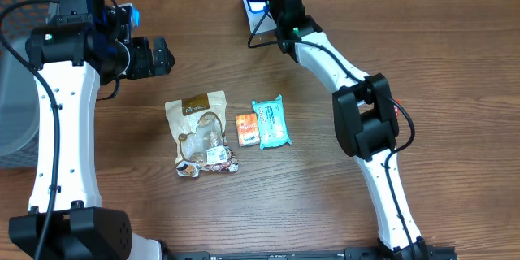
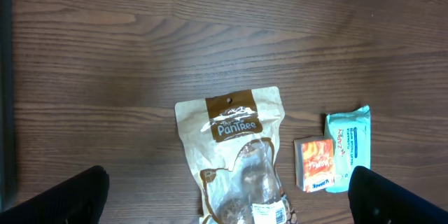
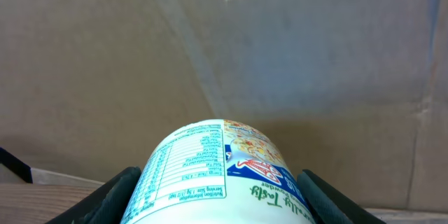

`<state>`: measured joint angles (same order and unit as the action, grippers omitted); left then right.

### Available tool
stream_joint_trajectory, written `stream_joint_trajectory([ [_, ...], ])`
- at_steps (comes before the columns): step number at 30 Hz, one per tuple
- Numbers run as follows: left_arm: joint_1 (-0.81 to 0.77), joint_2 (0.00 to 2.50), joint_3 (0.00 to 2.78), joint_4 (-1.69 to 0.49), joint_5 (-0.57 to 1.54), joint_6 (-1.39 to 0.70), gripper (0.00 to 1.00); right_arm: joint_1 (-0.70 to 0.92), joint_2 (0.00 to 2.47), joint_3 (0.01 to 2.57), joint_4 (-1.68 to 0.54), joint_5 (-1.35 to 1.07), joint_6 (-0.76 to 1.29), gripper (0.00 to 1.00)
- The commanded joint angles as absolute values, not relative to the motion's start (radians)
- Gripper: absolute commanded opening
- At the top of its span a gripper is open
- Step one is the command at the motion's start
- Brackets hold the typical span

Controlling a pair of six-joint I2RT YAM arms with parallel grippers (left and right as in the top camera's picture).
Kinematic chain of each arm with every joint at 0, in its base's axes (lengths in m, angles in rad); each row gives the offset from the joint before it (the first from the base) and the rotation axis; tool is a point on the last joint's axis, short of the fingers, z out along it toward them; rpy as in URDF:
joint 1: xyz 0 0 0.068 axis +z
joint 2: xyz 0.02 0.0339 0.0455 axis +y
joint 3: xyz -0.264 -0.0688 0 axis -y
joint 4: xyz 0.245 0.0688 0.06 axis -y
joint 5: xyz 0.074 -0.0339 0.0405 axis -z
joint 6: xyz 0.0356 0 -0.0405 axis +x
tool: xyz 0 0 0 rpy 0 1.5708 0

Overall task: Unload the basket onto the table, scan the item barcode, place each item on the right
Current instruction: 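Lift the jar up to the white scanner with the right gripper, then carry the jar right and lower it beside the red stick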

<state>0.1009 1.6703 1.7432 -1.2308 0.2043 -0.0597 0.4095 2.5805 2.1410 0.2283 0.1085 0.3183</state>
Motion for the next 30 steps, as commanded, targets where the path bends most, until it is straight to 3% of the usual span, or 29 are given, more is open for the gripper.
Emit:
stream_joint_trajectory([
  [1, 0.104, 1.675, 1.738, -1.229, 0.202, -0.059, 1.0, 0.408, 2.605, 2.159, 0.257, 0.111, 0.349, 0.49],
  [14, 0.104, 1.675, 1.738, -1.229, 0.202, -0.059, 1.0, 0.383, 2.475, 2.16, 0.189, -0.054, 0.379, 0.46],
  [21, 0.104, 1.675, 1.738, -1.229, 0.202, -0.059, 1.0, 0.332, 2.237, 2.16, -0.206, -0.056, 0.378, 0.47],
  [30, 0.104, 1.675, 1.738, -1.23, 0.202, -0.059, 1.0, 0.212, 2.044, 2.16, -0.931, -0.099, 0.336, 0.46],
])
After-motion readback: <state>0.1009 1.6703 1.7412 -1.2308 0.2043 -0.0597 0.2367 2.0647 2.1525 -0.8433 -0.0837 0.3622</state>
